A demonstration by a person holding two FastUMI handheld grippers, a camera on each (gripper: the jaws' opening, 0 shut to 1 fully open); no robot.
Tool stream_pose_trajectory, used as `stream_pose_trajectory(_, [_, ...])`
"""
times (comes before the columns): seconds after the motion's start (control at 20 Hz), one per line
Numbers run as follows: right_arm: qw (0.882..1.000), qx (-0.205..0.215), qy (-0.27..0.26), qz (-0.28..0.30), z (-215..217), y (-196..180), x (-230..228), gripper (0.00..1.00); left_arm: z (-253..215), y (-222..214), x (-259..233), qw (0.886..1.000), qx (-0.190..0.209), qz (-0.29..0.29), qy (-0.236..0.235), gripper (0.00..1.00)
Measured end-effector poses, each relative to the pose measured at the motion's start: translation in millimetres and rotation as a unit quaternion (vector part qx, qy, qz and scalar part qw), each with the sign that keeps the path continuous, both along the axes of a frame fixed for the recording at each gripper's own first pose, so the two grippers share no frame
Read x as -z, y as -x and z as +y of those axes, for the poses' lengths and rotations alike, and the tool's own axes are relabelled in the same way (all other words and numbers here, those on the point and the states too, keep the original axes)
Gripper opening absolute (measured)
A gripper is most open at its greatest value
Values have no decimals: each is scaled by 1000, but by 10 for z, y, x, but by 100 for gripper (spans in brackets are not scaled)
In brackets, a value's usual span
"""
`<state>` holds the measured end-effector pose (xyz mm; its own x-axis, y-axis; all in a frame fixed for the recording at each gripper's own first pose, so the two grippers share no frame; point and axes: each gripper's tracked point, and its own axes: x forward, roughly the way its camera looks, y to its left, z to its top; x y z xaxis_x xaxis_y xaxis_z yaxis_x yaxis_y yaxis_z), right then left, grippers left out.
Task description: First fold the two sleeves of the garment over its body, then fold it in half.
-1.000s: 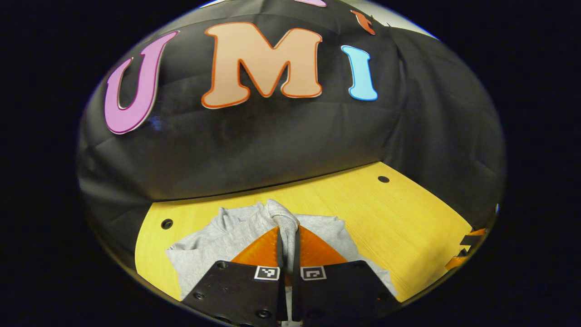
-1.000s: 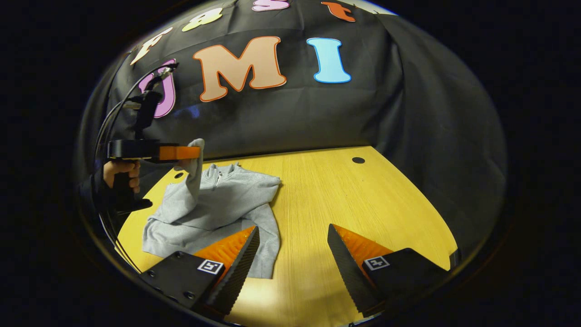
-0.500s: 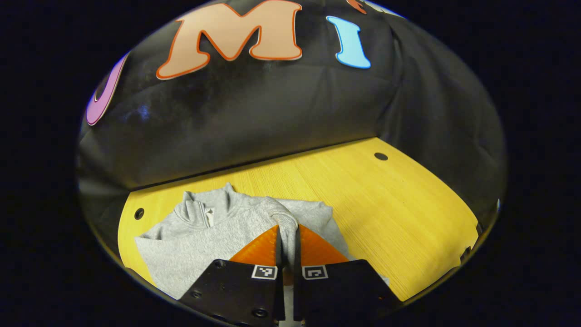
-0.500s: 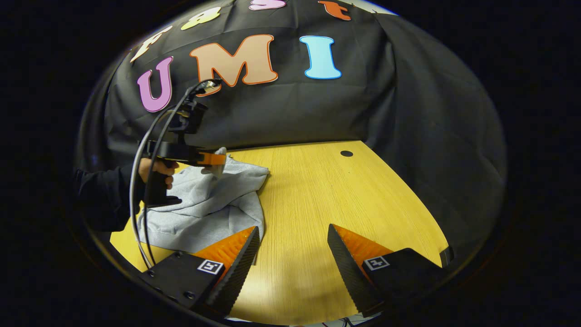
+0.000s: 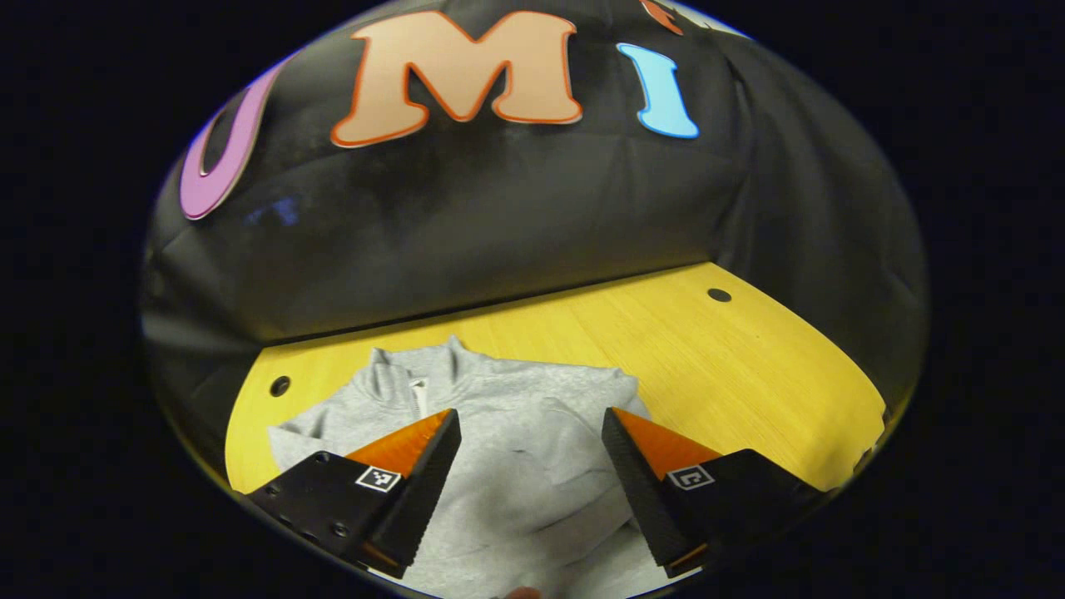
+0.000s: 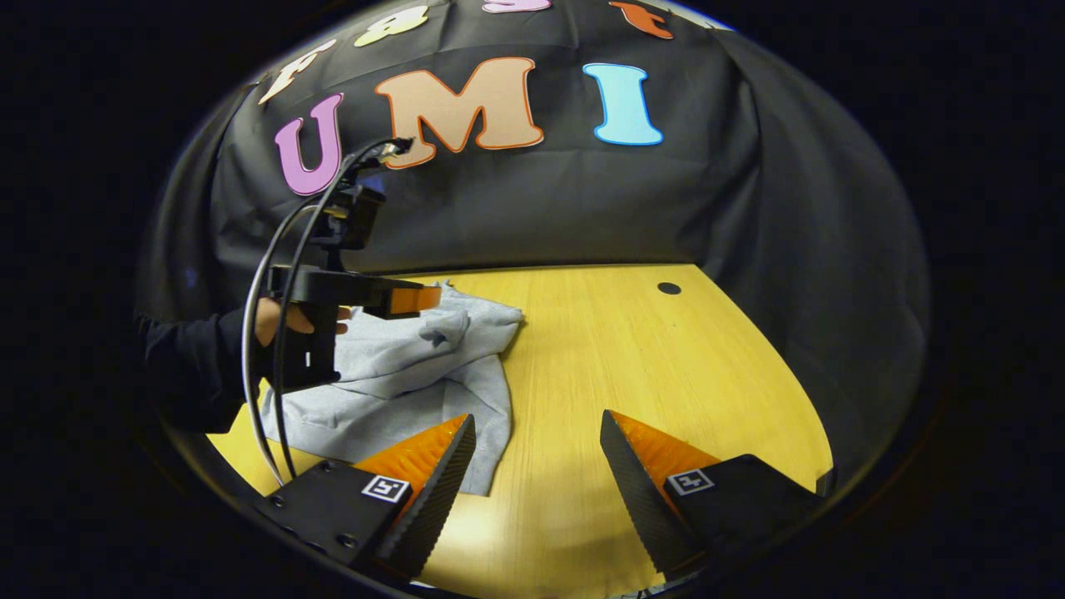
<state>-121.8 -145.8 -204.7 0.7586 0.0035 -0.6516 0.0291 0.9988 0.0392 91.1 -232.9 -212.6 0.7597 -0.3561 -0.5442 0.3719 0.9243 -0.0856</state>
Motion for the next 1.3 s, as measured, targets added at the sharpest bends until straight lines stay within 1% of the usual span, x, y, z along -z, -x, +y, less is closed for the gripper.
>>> stream_pose_trajectory(0.05, [1000, -5, -3, 0, 57, -74, 19, 92, 168, 36, -51, 1000, -10, -3, 6, 98])
stream_pose_trajectory(0.25, [1000, -27, 1, -8, 291, -312, 69, 92, 889, 290, -183, 999, -49, -17, 11, 97])
stream_pose_trajectory(0.3, [999, -31, 2, -9, 349, -356, 103, 97, 1050, 372, -185, 998, -56, -21, 9, 97])
stream_pose_trajectory(0.4, [999, -33, 9, -23, 437, -425, 108, 96, 1394, 556, -200, 997, -68, -34, 5, 97])
stream_pose_trajectory(0.5, [999, -34, 25, -24, 464, -450, 184, 97, 1701, 795, -115, 996, -86, -27, 2, 97])
stream_pose_trajectory(0.65, [999, -34, 23, 0, 550, -384, 419, 97, 2140, 1104, 119, 993, -121, 3, -4, 97])
stream_pose_trajectory(0.85, [998, -35, 34, 30, 587, -251, 722, 96, 2422, 1475, 444, 989, -139, 46, 1, 98])
stream_pose_trajectory(0.9, [998, -35, 34, 39, 601, -216, 796, 92, 2499, 1557, 552, 988, -143, 57, -6, 97])
stream_pose_trajectory(0.95, [998, -36, 32, 47, 619, -182, 860, 97, 2558, 1656, 647, 987, -146, 69, -15, 97])
stream_pose_trajectory(1.05, [997, -39, 30, 60, 681, -124, 955, 97, 2564, 1823, 827, 986, -141, 93, -12, 97])
stream_pose_trajectory(1.1, [997, -42, 33, 64, 690, -95, 994, 92, 2559, 1926, 938, 984, -138, 109, -7, 96])
stream_pose_trajectory(1.15, [996, -45, 37, 69, 705, -68, 1035, 97, 2567, 2016, 1032, 982, -140, 125, -5, 96])
stream_pose_trajectory(1.3, [994, -49, 42, 90, 732, 32, 1179, 97, 2597, 2121, 1236, 977, -149, 152, -1, 96])
